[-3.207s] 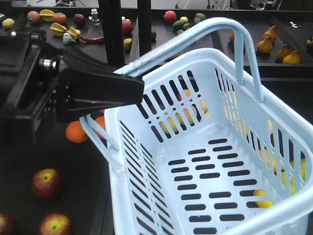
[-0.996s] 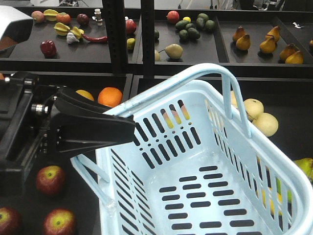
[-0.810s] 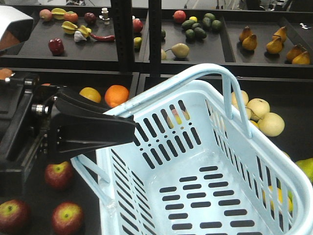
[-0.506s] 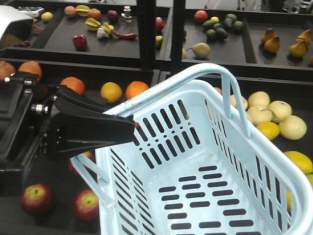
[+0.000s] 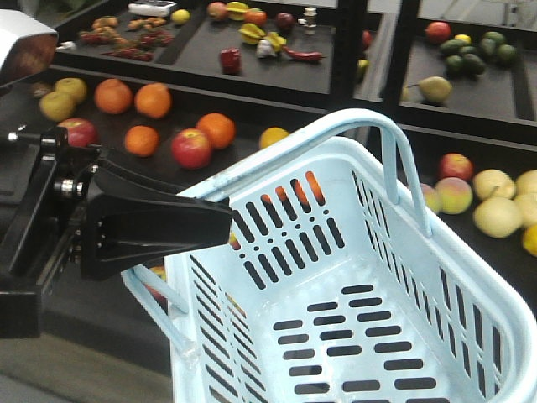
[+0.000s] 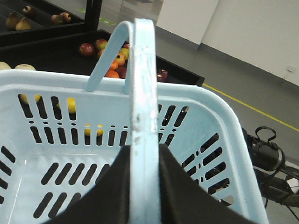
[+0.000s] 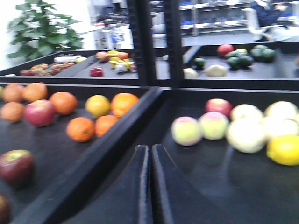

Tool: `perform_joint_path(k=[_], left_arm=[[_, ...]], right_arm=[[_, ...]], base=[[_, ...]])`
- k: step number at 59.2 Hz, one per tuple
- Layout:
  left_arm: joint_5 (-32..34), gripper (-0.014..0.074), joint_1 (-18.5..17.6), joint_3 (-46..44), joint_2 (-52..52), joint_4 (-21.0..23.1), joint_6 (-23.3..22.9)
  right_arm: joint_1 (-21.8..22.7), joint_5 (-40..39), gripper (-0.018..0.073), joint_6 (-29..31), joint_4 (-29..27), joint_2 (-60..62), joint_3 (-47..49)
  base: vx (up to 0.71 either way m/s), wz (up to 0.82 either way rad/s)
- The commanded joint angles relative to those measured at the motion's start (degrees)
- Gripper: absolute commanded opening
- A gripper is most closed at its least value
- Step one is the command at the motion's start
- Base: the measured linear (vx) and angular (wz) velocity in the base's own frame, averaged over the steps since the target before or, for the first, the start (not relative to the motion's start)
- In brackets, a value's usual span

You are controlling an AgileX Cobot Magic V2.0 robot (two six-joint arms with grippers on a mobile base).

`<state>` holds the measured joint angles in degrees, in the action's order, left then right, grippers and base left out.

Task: Pick three apples into basket with both arms
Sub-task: 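Hold the lifted basket with the left gripper while backing away, then turn the base carrying the basket toward the apple table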

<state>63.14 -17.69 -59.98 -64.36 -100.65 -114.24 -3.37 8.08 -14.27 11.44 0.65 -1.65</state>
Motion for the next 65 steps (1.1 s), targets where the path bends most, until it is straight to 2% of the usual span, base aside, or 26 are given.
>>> perform_joint_path(k=[1,65], left_arm=[[-1.0,-0.0006,0.0,-1.4,1.4,-1.2,-0.5],[-1.0,-0.0006,0.0,-1.4,1.4,-1.2,-0.5]], right_arm=[[0.1,-4.3,-0.0005,0.1,0.4,0.7,-0.7],[0.1,-4.3,-0.0005,0.1,0.4,0.7,-0.7]], base=[[-0.12,0.47],[-0.13,0.52]])
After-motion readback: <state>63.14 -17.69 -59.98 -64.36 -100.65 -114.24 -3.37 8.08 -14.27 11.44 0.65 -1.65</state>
